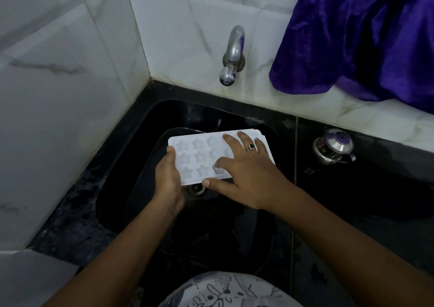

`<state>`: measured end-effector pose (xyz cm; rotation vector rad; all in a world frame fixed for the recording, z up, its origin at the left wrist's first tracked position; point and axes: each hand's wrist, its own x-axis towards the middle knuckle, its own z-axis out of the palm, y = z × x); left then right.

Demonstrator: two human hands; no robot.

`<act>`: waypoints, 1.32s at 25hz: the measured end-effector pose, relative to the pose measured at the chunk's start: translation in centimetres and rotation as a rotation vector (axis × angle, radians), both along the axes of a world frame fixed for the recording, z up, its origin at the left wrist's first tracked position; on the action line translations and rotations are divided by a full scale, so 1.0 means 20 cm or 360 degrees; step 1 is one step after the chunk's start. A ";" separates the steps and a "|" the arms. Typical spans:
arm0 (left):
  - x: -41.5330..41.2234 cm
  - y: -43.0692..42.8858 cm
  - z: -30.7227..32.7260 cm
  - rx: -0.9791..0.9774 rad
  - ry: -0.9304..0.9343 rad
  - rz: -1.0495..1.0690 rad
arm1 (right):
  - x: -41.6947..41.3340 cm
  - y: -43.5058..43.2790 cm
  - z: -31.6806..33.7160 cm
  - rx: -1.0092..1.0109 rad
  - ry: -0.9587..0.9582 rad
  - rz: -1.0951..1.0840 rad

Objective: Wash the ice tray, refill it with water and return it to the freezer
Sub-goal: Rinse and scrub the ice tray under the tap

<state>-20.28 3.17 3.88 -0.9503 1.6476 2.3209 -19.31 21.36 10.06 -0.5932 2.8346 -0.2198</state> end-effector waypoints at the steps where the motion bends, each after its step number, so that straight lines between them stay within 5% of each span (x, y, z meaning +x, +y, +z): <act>1: 0.00 0.00 0.00 -0.0007 0.0004 -0.0004 | 0.00 0.00 0.00 0.0013 -0.0024 -0.0006; 19: 0.00 0.00 -0.02 0.0016 -0.0015 0.0033 | 0.04 -0.02 -0.01 0.0004 -0.0126 -0.0024; 33: 0.01 0.01 0.00 0.0149 0.0006 0.0003 | 0.06 -0.11 -0.05 -0.0009 0.0106 0.0058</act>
